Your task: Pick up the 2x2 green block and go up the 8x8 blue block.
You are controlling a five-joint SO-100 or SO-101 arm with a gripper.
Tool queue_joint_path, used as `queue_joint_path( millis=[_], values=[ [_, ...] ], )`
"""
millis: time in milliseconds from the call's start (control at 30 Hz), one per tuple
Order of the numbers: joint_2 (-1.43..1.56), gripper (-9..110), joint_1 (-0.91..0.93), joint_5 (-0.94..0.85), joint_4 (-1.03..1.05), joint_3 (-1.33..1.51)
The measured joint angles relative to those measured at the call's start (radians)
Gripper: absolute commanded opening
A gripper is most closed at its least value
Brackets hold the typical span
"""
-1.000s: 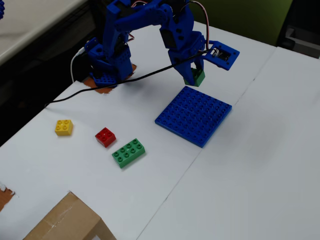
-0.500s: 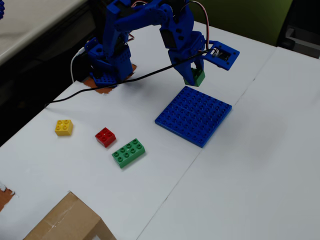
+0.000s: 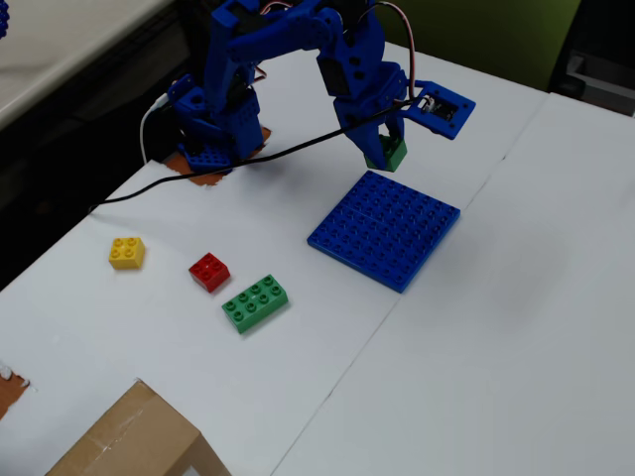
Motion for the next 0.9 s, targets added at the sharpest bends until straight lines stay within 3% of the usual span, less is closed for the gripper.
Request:
queue_joint_path(
  millis=[900],
  values=[
    [0.0,0,0.0,-0.014,0.0,0.0]
  ],
)
